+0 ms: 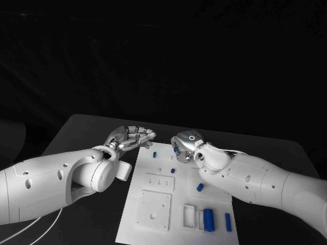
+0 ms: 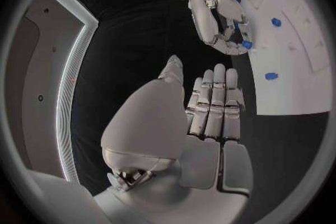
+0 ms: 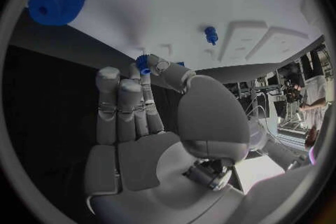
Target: Assemble the parts on the task board
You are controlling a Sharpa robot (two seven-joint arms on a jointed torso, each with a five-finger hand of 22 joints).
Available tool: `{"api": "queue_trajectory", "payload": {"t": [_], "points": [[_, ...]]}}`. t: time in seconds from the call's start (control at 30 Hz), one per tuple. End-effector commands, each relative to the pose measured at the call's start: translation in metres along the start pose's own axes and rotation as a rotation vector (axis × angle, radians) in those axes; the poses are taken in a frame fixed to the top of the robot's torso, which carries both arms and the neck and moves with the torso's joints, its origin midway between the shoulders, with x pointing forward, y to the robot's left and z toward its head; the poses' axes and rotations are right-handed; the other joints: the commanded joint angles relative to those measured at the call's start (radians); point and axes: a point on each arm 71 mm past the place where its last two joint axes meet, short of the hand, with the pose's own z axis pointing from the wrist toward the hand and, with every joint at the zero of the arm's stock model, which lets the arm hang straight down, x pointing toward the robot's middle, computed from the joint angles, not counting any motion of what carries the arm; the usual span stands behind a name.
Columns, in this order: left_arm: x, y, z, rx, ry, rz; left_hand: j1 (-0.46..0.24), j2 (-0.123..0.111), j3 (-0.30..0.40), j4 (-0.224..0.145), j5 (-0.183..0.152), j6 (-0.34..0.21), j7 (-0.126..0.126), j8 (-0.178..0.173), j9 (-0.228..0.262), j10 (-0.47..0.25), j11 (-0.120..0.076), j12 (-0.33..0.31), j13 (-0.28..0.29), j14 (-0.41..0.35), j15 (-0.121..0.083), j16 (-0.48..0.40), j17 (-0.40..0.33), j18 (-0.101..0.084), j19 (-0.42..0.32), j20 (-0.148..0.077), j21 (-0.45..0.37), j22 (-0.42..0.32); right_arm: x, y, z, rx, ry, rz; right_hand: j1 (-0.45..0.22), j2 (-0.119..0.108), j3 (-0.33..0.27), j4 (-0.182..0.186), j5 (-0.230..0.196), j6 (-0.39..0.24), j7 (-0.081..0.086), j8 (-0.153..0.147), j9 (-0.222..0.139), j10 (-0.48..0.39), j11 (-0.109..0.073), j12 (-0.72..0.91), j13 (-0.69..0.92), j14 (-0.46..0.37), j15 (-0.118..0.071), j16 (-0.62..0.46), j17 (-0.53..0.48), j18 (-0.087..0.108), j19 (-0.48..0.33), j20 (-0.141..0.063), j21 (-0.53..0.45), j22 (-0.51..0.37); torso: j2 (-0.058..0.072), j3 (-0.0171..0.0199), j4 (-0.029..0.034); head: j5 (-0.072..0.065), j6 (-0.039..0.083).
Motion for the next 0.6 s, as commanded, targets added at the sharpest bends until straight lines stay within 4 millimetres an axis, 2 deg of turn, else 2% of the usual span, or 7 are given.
{"api": "queue_trajectory", "payload": {"t": [0.03, 0.4, 0.6], "points": [[0.0007, -0.0028, 0.0007, 0.017, 0.008, 0.003, -0.001, -0.007, -0.004, 0.002, 0.0, 0.004, 0.011, -0.005, -0.002, -0.005, 0.001, -0.005, -0.001, -0.005, -0.001, -0.004, 0.001, 0.02, -0.008, 0.0, -0.007, 0.004, -0.0023, -0.0027, -0.0011, 0.016, -0.025, -0.021, 0.005, -0.004, 0.009, 0.0, 0.002, 0.012, 0.0, 0.0, 0.002, 0.053, 0.0, -0.003, 0.002, -0.019, -0.011, 0.007, -0.002, 0.064, -0.003, -0.002, 0.008, 0.02, -0.002, 0.0005, -0.0016, 0.001, -0.001], [-0.0002, -0.0026, 0.0011, 0.017, 0.005, 0.004, -0.001, -0.007, -0.004, 0.002, 0.0, 0.005, 0.01, -0.005, -0.002, -0.005, 0.0, -0.006, -0.001, -0.005, -0.001, -0.005, 0.002, 0.02, -0.008, 0.0, -0.007, 0.004, -0.0042, 0.0008, -0.0002, 0.013, -0.044, -0.015, 0.006, -0.008, 0.014, 0.003, 0.002, 0.014, -0.001, -0.001, 0.004, 0.055, 0.0, -0.005, 0.004, -0.019, -0.012, 0.009, -0.003, 0.064, -0.003, -0.003, 0.011, 0.02, -0.002, 0.0002, -0.0011, 0.001, 0.002], [0.0016, -0.0029, 0.0016, 0.017, 0.009, 0.003, 0.0, -0.007, -0.004, 0.002, 0.0, 0.005, 0.01, -0.005, -0.002, -0.005, 0.0, -0.006, -0.001, -0.005, -0.001, -0.005, 0.002, 0.02, -0.008, 0.0, -0.007, 0.004, -0.0032, 0.0038, 0.0024, 0.007, -0.03, -0.013, 0.006, -0.01, 0.016, 0.005, 0.002, 0.014, -0.001, -0.001, 0.005, 0.056, 0.0, -0.006, 0.004, -0.019, -0.012, 0.01, -0.004, 0.064, -0.003, -0.003, 0.011, 0.02, -0.002, -0.0016, -0.0005, 0.0, 0.001]]}}
